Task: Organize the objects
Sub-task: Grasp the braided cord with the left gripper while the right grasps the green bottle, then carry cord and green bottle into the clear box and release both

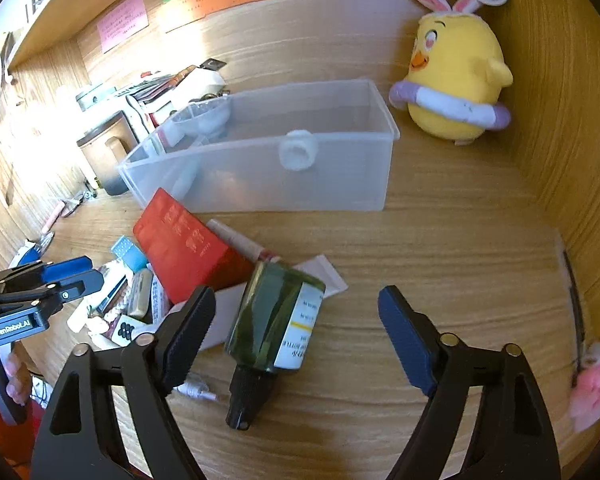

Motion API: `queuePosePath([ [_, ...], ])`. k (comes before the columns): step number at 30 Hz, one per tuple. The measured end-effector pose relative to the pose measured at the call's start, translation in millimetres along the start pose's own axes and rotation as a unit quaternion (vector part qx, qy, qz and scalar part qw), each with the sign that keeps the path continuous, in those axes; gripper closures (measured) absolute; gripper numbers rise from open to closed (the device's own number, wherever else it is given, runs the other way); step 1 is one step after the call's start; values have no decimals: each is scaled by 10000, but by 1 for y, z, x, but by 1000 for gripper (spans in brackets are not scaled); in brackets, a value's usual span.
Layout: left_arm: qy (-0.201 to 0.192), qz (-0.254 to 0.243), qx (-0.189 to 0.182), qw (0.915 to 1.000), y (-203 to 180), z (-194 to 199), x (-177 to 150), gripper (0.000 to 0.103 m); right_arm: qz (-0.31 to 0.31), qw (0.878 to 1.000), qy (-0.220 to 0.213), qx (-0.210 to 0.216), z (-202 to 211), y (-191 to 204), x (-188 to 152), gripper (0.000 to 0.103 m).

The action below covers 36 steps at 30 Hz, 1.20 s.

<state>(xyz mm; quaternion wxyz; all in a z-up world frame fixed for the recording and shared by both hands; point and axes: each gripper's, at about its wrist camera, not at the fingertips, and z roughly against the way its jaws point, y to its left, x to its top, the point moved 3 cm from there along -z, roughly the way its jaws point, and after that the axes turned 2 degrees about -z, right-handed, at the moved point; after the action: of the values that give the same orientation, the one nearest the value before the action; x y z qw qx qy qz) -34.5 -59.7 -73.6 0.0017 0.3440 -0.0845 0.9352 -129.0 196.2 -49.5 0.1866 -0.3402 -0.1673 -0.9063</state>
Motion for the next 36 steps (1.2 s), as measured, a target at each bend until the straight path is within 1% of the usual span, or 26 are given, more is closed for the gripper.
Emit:
queuePosePath([
  [3, 8, 8, 1, 10000, 0, -2, -2, 68, -80, 9998, 130, 136, -3, -1, -4, 39],
  [5, 20, 26, -15, 10000, 0, -3, -2, 74, -105, 9997, 175, 167, -4, -1, -7, 45],
  [7, 19, 45, -28, 10000, 0, -4, -3, 81, -119, 9995, 209, 193, -5, -1, -9, 55],
  [8, 7, 46, -23, 10000, 0, -4, -3, 82, -121, 9995, 222, 208, -6, -1, -10, 56],
  [10, -18, 36, 15, 10000, -1, -3, -3, 86, -112, 9994, 232, 216, -6, 0, -11, 64],
  [12, -57, 34, 17, 10000, -1, -1, -2, 86, -100, 9996, 203, 161, -6, 1, -12, 65],
  [16, -113, -65, 78, 9999, -4, 0, 0, 91, -98, 9998, 126, 89, -5, 1, -12, 65],
  [21, -96, -141, 90, 9998, -7, -4, 2, 93, -82, 10000, 21, 13, 0, -2, -10, 65],
  [24, -136, -133, 51, 9998, -7, -3, 5, 100, -99, 9999, -65, 4, 5, -4, -7, 65],
  [36, -608, -212, 114, 9979, -15, 28, 20, 100, -153, 9986, -507, -14, 26, -9, 12, 65],
])
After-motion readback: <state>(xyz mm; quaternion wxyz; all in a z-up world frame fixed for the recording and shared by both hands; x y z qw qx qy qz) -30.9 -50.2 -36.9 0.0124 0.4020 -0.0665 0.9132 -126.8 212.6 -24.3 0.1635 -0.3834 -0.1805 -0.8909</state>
